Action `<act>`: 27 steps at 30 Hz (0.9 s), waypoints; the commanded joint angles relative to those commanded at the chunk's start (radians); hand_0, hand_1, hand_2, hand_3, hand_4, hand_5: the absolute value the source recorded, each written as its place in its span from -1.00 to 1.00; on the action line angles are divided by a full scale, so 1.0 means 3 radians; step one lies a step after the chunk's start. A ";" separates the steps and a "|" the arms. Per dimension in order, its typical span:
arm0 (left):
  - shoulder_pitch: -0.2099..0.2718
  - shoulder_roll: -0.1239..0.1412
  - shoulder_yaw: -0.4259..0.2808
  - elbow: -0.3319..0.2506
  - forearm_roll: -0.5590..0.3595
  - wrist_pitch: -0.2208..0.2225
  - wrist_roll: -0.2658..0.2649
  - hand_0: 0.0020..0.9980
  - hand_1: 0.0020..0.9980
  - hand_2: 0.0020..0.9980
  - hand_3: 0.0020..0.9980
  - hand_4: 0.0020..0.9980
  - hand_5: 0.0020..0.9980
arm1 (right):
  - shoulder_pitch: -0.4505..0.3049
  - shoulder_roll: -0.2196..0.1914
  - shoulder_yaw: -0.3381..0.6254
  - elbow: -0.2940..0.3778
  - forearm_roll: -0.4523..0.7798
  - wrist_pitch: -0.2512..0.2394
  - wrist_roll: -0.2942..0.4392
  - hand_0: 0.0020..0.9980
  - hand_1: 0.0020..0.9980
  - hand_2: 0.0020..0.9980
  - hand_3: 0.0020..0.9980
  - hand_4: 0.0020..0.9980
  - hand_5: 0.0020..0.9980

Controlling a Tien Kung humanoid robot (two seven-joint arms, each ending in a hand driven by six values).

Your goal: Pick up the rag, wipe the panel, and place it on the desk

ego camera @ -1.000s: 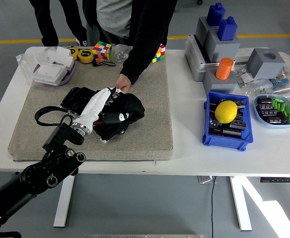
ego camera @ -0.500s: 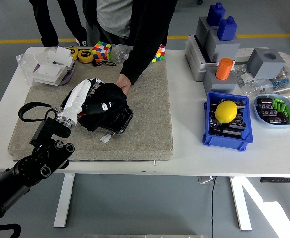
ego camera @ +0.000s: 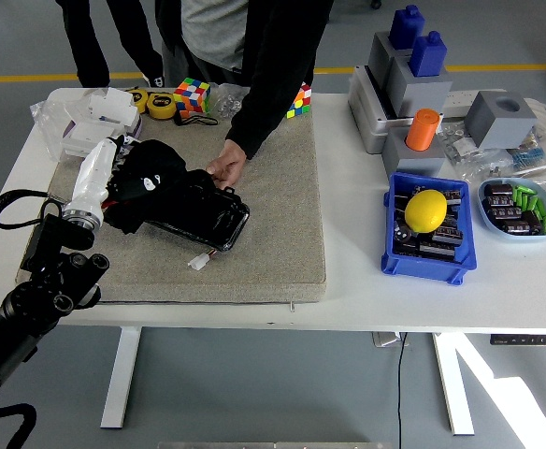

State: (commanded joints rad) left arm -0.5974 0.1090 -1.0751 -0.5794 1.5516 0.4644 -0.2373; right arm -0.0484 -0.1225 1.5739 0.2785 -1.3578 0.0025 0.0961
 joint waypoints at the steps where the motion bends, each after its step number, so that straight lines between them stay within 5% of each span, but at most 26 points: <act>1: 0.0001 0.0002 -0.0027 0.0016 0.0007 0.0007 -0.0003 -0.63 -0.51 -0.34 0.11 0.35 -1.00 | 0.0000 0.0000 -0.0002 0.0001 0.0001 0.0000 0.0000 0.11 0.14 0.00 0.05 0.78 -0.23; 12: -0.0019 0.0017 -0.0210 0.0168 0.0003 0.0089 -0.0067 -0.63 -0.50 -0.34 0.12 0.35 -1.00 | 0.0001 0.0004 -0.0008 0.0010 0.0001 0.0002 -0.0001 0.12 0.15 0.00 0.05 0.78 -0.23; 27: 0.0006 0.0006 -0.0085 0.0090 -0.0063 0.0064 -0.0044 -0.63 -0.50 -0.34 0.12 0.36 -1.00 | 0.0000 0.0002 -0.0022 0.0024 0.0008 0.0003 0.0000 0.12 0.14 0.00 0.05 0.79 -0.23</act>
State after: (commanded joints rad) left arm -0.5954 0.1108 -1.1005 -0.5525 1.5327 0.4835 -0.2506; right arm -0.0485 -0.1217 1.5672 0.2857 -1.3554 0.0034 0.0960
